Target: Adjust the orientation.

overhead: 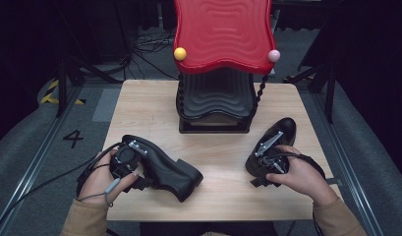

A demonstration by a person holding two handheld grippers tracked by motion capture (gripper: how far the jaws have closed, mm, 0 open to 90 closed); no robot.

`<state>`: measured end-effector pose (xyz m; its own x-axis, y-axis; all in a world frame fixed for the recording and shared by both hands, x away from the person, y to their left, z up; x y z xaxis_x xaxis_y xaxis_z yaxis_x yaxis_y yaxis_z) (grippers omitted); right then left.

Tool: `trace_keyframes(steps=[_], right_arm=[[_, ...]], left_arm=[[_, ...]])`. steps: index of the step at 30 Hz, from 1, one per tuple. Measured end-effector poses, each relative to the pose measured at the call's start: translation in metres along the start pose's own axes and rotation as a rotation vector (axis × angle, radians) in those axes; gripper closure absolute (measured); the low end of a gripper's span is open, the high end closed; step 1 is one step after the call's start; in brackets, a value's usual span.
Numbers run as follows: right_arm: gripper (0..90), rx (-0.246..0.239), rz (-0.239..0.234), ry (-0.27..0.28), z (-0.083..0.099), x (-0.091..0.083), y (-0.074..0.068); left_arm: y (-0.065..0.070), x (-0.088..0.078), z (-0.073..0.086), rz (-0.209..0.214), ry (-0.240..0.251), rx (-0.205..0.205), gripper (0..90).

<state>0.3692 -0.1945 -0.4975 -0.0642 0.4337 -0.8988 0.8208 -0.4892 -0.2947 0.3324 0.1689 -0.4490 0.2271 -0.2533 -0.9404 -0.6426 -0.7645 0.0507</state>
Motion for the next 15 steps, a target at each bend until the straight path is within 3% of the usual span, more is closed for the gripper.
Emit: trace_keyframes(steps=[10,15], right_arm=[[46.1,-0.038,-0.030,-0.011,-0.009,0.005,-0.018],[52.5,-0.067,-0.045,-0.005,-0.022,0.008,-0.029]], left_arm=[[0.000,-0.001,0.001,0.000,0.004,-0.004,25.8],[-0.002,-0.003,0.001,-0.005,0.012,-0.007,25.8]])
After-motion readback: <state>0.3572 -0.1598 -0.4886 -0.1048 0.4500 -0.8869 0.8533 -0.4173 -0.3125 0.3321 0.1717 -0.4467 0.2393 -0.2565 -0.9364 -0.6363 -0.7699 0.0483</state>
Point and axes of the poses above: each handheld gripper's, and its own axes: x roughly forward along the jaws, z roughly out of its underside, y roughly to its right, the point moved 9 cm from there along x, roughly forward along the jaws, and after that the axes turned 5 degrees about -z, right-handed, at the moved point
